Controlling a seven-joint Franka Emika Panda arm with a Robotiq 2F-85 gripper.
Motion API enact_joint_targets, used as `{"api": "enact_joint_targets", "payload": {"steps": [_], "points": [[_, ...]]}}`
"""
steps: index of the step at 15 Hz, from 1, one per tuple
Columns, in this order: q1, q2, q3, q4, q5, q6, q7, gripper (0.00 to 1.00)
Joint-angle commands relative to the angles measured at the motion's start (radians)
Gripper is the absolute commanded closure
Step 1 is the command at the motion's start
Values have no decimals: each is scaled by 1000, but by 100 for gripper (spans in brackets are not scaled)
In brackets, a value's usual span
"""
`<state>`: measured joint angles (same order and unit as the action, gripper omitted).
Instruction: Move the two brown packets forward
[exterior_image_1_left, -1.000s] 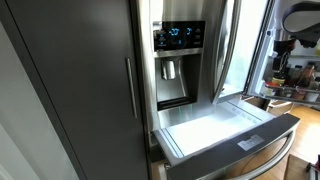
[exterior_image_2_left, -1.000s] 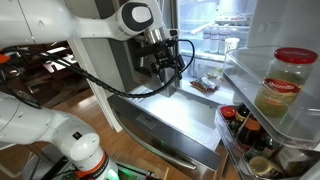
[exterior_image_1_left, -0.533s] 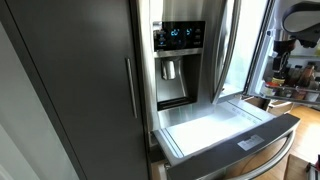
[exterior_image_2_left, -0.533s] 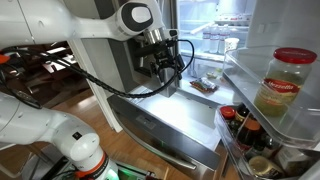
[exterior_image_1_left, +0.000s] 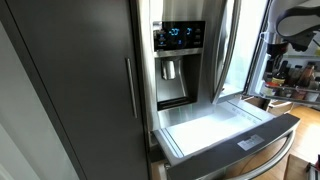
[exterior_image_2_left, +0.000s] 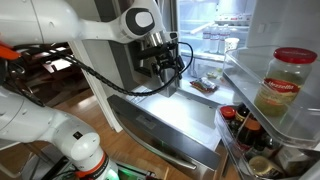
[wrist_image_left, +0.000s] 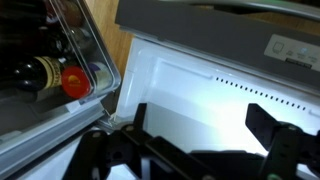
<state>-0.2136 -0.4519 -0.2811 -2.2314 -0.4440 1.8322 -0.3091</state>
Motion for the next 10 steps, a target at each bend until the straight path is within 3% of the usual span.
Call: {"api": "enact_joint_targets", "payload": {"steps": [1,4,10], "points": [[25,163,-21,27,75,192,29,0],[10,249,-30,58,161,301,2,0],[13,457,-43,105,501,550,-74,0]]}}
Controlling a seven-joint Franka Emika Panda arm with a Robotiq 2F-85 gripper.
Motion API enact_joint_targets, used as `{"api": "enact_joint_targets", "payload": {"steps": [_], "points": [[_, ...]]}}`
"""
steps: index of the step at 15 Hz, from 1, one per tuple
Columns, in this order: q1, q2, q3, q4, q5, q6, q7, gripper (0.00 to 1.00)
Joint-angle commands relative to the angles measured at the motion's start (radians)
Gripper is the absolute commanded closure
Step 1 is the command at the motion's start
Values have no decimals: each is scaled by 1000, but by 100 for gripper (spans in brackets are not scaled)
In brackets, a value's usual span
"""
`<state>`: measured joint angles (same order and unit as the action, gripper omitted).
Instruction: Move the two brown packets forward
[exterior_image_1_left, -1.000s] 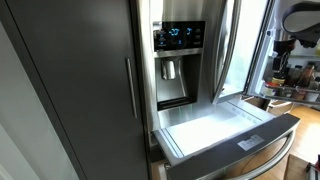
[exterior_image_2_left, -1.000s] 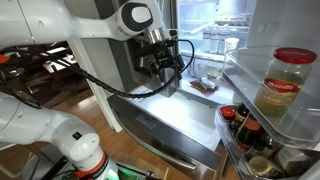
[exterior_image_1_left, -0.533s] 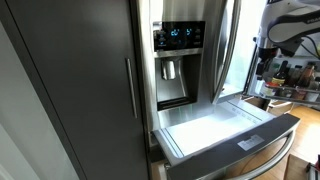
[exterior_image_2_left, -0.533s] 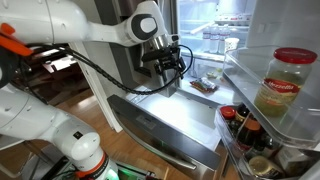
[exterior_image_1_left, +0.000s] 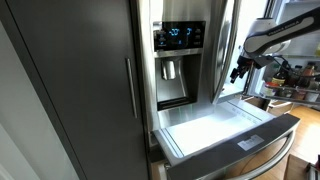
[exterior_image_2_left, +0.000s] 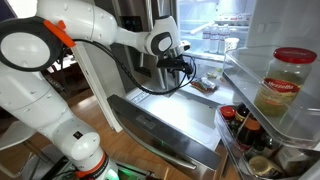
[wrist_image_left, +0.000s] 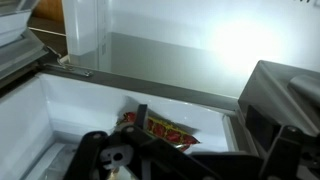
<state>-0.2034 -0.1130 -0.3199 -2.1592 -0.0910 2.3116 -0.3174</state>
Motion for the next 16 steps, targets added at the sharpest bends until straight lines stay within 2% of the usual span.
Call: {"api": "enact_joint_targets", "payload": {"steps": [1,4,8,10,12,14,16], "points": [[-16,34,17,5,54,28,-17,0],[-19,110,24,18,115,68,-37,0],[-20,118,24,34,119,69,-37,0],[-32,191,20,91,29,82,-4,0],[-49,261,13,159,46,128,7,0],[-69,298,27,209,107,111,-38,0],[-83,349,39,256,119,115,-25,0]]}}
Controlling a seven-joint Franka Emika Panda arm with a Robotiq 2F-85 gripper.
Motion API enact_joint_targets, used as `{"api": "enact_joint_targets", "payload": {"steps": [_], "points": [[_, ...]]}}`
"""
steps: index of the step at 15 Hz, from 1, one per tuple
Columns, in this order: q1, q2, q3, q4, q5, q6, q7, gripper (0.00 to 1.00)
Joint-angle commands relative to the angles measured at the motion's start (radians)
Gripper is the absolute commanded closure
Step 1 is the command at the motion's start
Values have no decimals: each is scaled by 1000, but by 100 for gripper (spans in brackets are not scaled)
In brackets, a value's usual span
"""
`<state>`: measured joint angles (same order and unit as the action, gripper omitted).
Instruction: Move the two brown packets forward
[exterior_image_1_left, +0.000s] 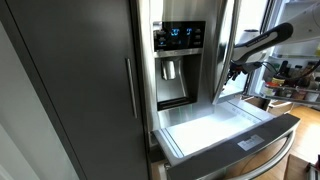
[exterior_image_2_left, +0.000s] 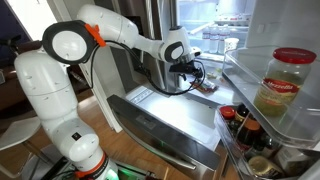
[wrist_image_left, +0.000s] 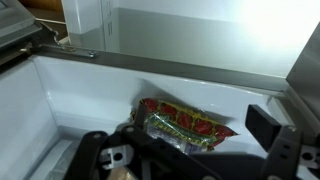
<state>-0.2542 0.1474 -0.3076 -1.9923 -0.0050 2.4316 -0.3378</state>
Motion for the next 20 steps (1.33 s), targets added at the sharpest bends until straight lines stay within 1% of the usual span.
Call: {"api": "enact_joint_targets", "payload": {"steps": [1,2,3,4,8,10,14,16,20], "points": [[-41,119,32,116,43,0,-2,0],[-54,147,42,147,69,-10,-15,0],[-66,180,49,181,81,6,-14,0],[-82,203,62,214,106,-14,-30,0],[-150,293,118,322,180,-34,-90,0],[-174,330,142,365,193,-44,-112,0],[-233,402,190,467,213,-89,-197,0],[-258,429,212,500,221,-88,-245,0],[-304,477,262,539,280,-62,-312,0]]}}
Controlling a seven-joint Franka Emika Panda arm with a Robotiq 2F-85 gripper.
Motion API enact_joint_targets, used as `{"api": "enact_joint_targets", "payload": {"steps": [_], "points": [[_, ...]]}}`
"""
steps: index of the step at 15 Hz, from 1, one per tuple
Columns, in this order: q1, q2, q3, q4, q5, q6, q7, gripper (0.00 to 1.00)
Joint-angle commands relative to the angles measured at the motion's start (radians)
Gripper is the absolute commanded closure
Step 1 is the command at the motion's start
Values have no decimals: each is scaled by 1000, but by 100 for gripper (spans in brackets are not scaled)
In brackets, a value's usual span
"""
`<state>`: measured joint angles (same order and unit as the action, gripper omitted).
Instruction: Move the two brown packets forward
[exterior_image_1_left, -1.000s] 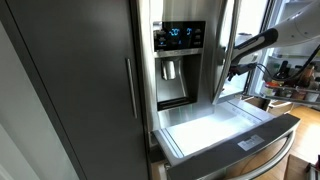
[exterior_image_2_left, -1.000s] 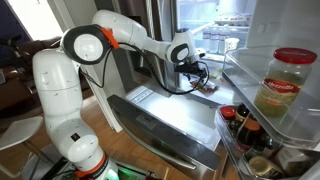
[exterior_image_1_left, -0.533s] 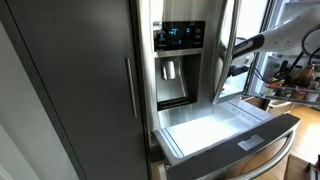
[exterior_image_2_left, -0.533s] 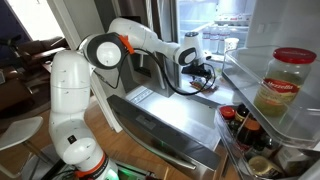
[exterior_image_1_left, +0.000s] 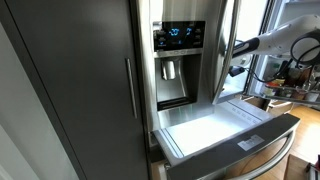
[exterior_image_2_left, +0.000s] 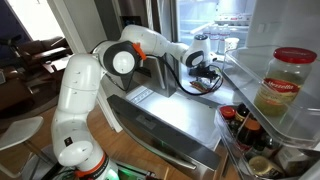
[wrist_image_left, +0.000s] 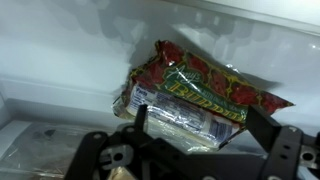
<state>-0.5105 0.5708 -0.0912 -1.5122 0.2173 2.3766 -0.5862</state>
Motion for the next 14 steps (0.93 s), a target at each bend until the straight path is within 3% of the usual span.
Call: {"api": "enact_joint_targets", "payload": {"steps": [1,9,14], "points": [[-52,61,49,65,65,-13,-65,0],[-136,103,132,88,195,-52,-185,0],[-113,119,89,98,123,-86,-212,0]]}}
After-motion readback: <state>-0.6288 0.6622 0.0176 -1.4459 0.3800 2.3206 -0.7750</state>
